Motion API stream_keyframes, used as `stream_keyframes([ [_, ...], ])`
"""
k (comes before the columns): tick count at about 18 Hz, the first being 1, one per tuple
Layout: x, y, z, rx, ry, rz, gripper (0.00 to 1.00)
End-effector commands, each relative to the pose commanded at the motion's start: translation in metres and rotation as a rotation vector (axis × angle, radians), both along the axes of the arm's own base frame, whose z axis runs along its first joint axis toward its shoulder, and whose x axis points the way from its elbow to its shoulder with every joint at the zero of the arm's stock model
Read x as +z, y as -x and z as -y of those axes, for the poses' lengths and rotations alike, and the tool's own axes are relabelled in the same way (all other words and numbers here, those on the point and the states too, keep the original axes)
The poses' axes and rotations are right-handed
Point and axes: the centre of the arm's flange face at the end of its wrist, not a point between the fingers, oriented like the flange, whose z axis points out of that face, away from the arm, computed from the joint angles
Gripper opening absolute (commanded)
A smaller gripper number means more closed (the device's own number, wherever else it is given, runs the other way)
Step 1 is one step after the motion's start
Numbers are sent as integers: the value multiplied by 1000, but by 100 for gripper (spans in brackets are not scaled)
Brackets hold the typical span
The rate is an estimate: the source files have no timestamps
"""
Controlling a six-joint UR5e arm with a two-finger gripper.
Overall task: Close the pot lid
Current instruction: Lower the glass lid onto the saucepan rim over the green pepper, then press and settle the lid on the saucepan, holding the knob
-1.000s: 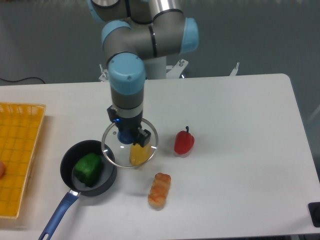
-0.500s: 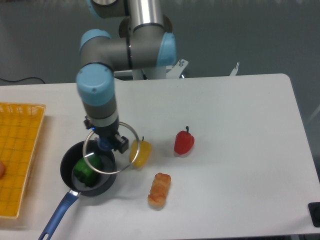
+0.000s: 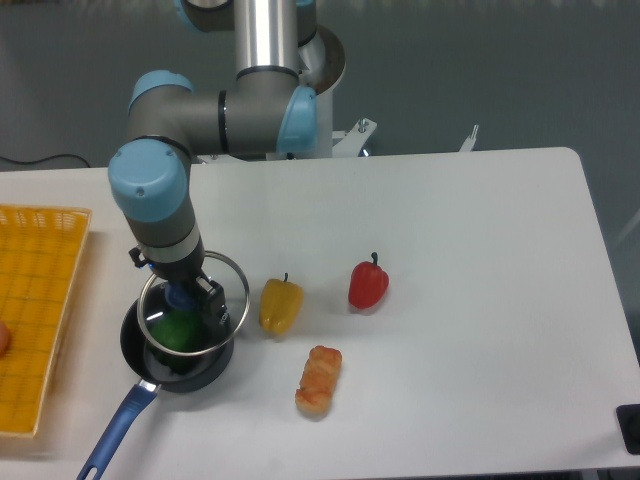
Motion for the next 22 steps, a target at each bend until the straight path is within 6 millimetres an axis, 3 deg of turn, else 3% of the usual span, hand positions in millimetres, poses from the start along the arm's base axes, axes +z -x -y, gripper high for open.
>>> stream_keyframes([
  [16, -24, -11, -15, 11, -1, -4, 60],
  [22, -23, -11, -19, 15, -20, -13, 61],
])
